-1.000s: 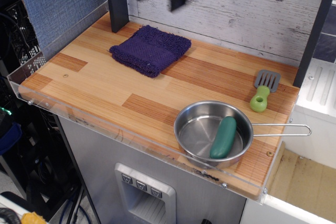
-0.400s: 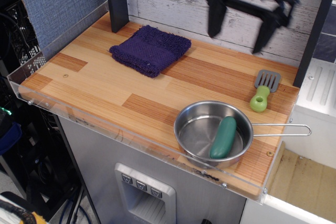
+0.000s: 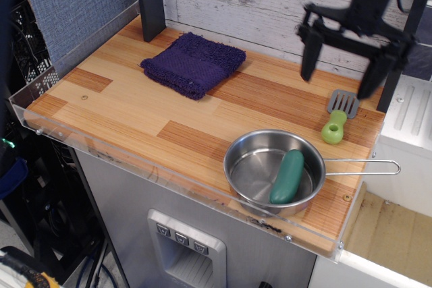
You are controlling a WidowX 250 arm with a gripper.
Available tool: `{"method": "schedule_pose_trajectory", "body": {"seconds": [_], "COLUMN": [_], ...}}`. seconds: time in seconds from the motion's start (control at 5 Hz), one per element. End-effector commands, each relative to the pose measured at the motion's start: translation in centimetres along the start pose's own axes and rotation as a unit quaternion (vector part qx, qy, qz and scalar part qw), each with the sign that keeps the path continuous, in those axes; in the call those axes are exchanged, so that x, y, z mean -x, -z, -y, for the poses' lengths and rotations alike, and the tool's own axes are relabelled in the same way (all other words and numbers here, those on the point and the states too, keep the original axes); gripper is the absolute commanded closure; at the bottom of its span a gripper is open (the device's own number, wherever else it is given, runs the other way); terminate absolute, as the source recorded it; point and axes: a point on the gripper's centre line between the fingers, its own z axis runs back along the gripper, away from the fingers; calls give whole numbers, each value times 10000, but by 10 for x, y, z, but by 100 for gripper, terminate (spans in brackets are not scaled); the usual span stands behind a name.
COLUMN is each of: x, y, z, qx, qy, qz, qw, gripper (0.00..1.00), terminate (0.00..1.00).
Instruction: Pick up the green spatula and place it on the purple cloth
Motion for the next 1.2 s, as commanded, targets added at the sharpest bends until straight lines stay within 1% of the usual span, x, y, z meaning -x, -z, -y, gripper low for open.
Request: {"method": "schedule_pose_trajectory", "body": {"seconds": [0.0,0.2,0.4,0.6,0.8,1.0], "x": [-29,-34,-33,-32,-35,-35], "y": [22,39,46,54,62,63], "z": [8,4,4,9,15,16], "qx": [84,36,11,12,33,1], "qy": [402,571,653,673,699,715], "qz": [578,880,1169,1182,1143,1045], "qw": [9975,9945,9910,9907,9910,9920], "gripper": [0,0,0,0,100,100], "terminate": [0,0,0,0,0,0]}}
